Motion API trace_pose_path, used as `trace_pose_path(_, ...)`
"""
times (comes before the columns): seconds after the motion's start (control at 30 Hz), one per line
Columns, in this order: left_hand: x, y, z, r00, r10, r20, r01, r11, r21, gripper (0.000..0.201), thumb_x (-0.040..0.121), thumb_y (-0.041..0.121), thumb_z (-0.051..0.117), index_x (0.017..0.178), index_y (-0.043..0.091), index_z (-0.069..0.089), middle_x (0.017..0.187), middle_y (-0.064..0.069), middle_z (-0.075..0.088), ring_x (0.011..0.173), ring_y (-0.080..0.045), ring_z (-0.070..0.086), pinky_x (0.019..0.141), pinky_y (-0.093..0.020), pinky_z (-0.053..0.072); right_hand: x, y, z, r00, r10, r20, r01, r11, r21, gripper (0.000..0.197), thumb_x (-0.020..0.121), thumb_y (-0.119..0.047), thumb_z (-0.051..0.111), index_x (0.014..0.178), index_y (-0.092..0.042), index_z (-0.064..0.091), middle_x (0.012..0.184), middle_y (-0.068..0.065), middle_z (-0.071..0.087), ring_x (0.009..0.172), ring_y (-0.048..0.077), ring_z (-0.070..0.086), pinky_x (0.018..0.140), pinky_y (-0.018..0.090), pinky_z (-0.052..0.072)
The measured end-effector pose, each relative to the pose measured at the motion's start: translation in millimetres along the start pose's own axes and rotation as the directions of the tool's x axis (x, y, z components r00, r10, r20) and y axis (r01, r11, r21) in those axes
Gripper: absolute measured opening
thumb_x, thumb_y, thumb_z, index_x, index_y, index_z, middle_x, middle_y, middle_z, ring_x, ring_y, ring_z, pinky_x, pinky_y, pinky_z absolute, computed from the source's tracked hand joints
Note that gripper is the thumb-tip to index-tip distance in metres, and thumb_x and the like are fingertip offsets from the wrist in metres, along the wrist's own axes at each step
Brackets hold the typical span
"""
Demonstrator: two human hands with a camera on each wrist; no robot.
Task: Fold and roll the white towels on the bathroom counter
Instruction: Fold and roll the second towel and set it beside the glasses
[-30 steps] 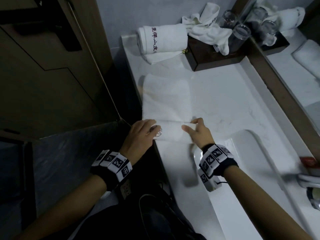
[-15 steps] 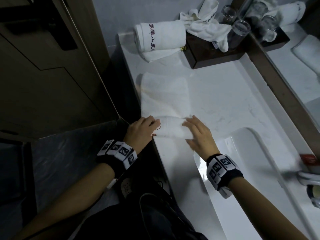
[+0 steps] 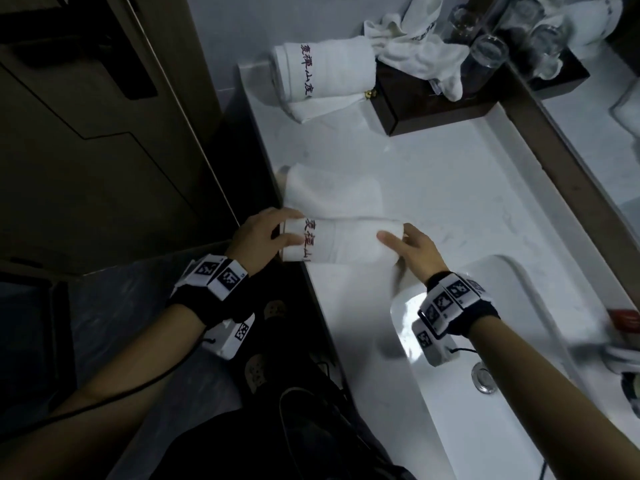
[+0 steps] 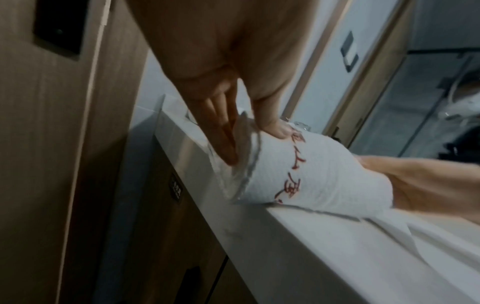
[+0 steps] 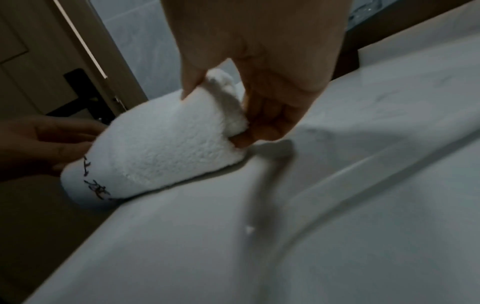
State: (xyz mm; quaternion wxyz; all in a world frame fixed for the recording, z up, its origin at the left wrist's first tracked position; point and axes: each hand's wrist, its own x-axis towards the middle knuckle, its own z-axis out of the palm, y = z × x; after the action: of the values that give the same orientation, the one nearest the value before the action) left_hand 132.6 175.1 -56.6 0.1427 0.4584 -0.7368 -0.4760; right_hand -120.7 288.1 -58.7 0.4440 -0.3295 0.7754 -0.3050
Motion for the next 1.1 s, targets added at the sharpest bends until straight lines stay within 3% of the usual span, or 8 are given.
trace_pose_path(0.17,7,14,8,0.952,0.276,-0.136,-0.236,0.939,0.251,0.023,0.083,0.002,0.06,0.105,0.005,0.067,0.11,-0.012,0.059,0.102,-0.027,0.053,0.092,-0.029,0.041,24,-19,11,0.989,0.041,-0.143,-0.059,0.99,-0.124,0.046,0.083,-0.053,0.057,0.061,-0.017,0.039,0.067,0.0,0.049,0.073,0.026,0.05,0.07,0.034,0.039)
trace_pose_path(0.27,0,15,19,0.917,0.385,-0.11,-0.312,0.859,0.406,0.031,0.081,-0.003,0.059,0.112,-0.002,0.063,0.115,-0.019,0.063,0.111,-0.034,0.057,0.102,-0.042,0.042,34,-25,10,0.978,0.079,-0.192,-0.117,0.973,-0.198,0.054,0.081,-0.058,0.055,0.074,-0.005,0.056,0.082,0.012,0.065,0.081,0.033,0.062,0.082,0.04,0.05)
trace_pose_path(0.33,-4,6,24,0.932,0.36,-0.035,-0.299,0.821,0.487,0.052,0.079,0.007,0.065,0.128,0.0,0.05,0.132,-0.016,0.054,0.127,-0.03,0.046,0.113,-0.039,0.029,36,-25,14,0.966,0.07,-0.25,-0.126,0.969,-0.214,0.055,0.082,-0.058,0.054,0.097,-0.005,0.058,0.1,0.01,0.065,0.087,0.029,0.06,0.081,0.035,0.047)
trace_pose_path(0.47,0,-5,24,0.956,0.288,0.062,-0.275,0.798,0.536,0.076,0.073,0.009,0.073,0.139,0.004,0.035,0.144,-0.013,0.04,0.137,-0.028,0.034,0.114,-0.034,0.016,21,-23,29,0.871,-0.322,-0.37,0.237,0.937,-0.258,0.047,0.092,-0.031,0.054,0.127,-0.003,0.04,0.127,0.015,0.041,0.113,0.026,0.047,0.096,0.038,0.043)
trace_pose_path(0.57,9,-2,19,0.941,0.318,0.114,-0.321,0.732,0.601,0.08,0.062,0.016,0.082,0.131,0.001,0.046,0.134,-0.016,0.052,0.126,-0.03,0.049,0.108,-0.038,0.03,10,-16,34,0.843,-0.523,-0.128,0.459,0.822,-0.337,0.049,0.084,-0.033,0.065,0.124,-0.009,0.046,0.132,0.009,0.038,0.127,0.016,0.035,0.108,0.037,0.035)
trace_pose_path(0.7,23,0,9,0.938,0.337,0.085,-0.329,0.785,0.525,0.073,0.059,0.014,0.083,0.125,0.004,0.055,0.127,-0.013,0.06,0.115,-0.031,0.057,0.101,-0.04,0.04,14,-9,27,0.899,-0.424,0.11,0.438,0.867,-0.236,0.073,0.064,-0.025,0.084,0.125,-0.021,0.044,0.148,-0.002,0.029,0.142,0.005,-0.002,0.114,0.031,0.016)
trace_pose_path(0.87,49,5,-10,0.987,0.118,0.111,-0.147,0.94,0.307,0.067,0.067,0.027,0.079,0.128,0.022,0.053,0.129,-0.002,0.058,0.115,-0.02,0.054,0.099,-0.022,0.035,35,-21,3,0.971,-0.23,0.06,0.233,0.971,-0.056,0.075,0.059,-0.025,0.086,0.123,-0.036,0.049,0.133,-0.012,0.041,0.123,0.007,0.037,0.104,0.028,0.032)
trace_pose_path(1.1,91,12,-33,0.951,-0.106,0.29,0.063,0.986,0.153,0.068,0.057,0.055,0.076,0.119,0.038,0.054,0.115,0.006,0.061,0.108,-0.017,0.057,0.097,-0.035,0.046,54,-40,10,0.993,0.112,-0.043,-0.093,0.944,0.316,0.074,0.055,-0.048,0.083,0.116,-0.04,0.042,0.115,-0.007,0.054,0.107,0.019,0.058,0.071,0.028,0.057)
